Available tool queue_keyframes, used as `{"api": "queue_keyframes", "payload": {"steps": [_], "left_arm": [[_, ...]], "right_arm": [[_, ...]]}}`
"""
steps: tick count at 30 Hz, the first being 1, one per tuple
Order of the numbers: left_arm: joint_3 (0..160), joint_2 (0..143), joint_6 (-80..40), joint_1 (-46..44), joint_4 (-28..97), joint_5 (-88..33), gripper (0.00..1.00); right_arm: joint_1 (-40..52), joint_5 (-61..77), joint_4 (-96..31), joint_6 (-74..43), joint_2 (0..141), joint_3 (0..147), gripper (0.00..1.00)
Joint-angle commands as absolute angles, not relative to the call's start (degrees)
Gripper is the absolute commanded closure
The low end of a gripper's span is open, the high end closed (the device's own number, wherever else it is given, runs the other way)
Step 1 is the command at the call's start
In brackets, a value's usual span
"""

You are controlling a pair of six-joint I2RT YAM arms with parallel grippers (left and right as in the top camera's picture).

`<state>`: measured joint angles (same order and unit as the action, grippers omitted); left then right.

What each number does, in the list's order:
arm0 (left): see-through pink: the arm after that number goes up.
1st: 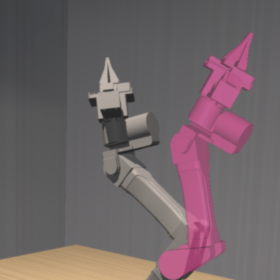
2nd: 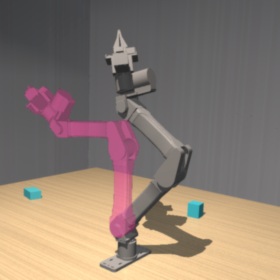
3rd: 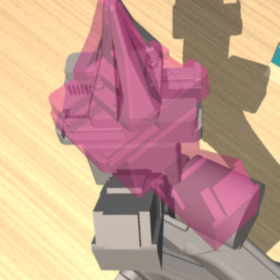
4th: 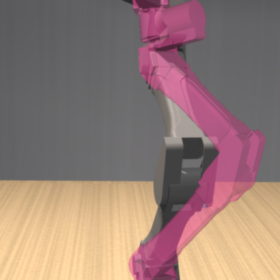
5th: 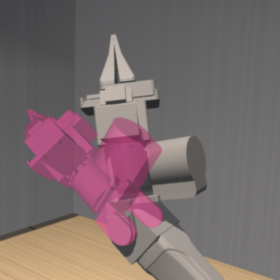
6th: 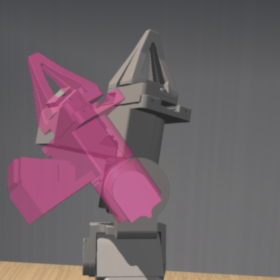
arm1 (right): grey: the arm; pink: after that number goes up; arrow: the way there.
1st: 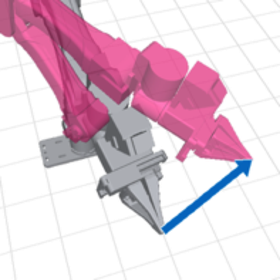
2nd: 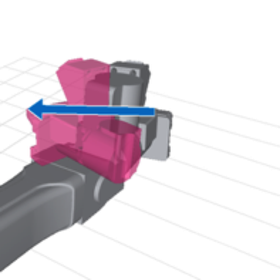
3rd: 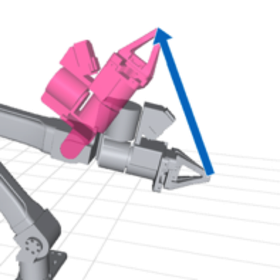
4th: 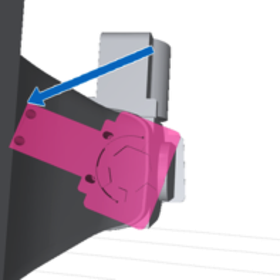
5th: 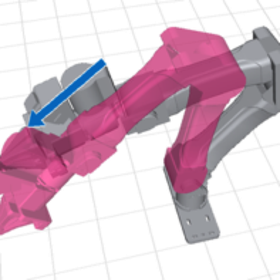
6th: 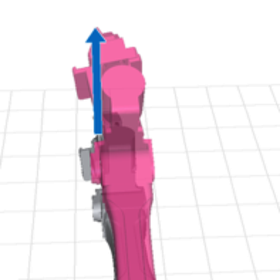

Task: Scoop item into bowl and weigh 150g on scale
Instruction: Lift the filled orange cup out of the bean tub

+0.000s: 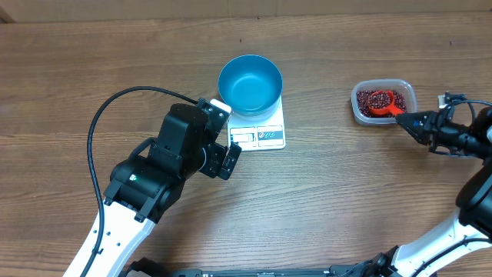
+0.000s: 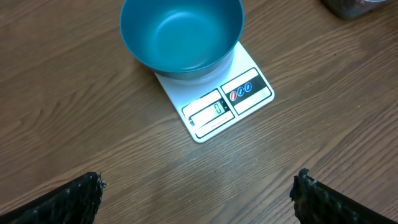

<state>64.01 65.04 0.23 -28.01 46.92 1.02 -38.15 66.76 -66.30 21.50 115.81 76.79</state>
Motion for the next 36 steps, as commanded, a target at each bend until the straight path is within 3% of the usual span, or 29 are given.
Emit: {"api": "queue_keyframes", "payload": {"steps": [1, 36], "left_arm": [[64.77, 64.49, 1.10, -27.66, 46.74, 0.16, 0.00], [64.77, 64.49, 1.13, -27.66, 46.74, 0.16, 0.01]], "right_arm": [[-39.86, 72.97, -67.83, 26.94, 116.09, 76.44, 0.96], [-41.69, 85.43, -71.64, 29.06, 116.07, 76.47, 0.96]]}}
